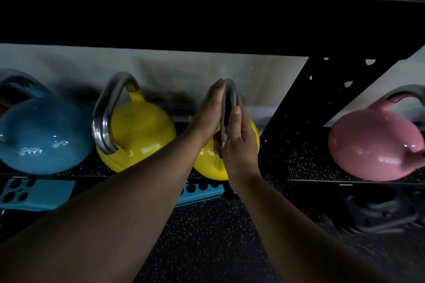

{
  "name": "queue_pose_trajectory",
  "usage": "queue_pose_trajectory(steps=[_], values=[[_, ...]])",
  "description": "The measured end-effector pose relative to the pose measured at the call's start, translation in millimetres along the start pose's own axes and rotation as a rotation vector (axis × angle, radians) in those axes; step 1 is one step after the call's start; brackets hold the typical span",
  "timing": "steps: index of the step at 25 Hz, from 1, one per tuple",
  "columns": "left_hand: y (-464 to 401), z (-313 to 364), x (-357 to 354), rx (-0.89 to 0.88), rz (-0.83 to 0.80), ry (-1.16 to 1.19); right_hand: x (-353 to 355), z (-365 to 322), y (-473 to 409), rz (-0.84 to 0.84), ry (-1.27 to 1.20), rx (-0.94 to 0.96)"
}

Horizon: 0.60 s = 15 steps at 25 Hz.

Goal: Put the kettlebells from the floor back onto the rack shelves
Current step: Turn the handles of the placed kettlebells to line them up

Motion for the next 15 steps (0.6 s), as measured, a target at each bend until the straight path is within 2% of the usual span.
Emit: queue_pose_trajectory(steps=[7, 15], values=[[-0.3, -4.2, 0.4, -0.02, 0.051, -0.026, 4.2, -8.4, -3.6, -0.025, -0.025, 0.003], [-0.8, -0.9, -0.2, -0.022, 0.025, -0.068, 6.6, -5.3, -4.8, -0.022, 0.022, 0.026]])
Point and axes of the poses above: each hand's wrist, its own y-axis away from the middle knuckle, its own x-axis out of the back of the hand, z = x × y, the point moved 4 cm from there along -y, towards the middle knuckle, and after that the axes turned 3 degrees about y, right-handed, at the moved point
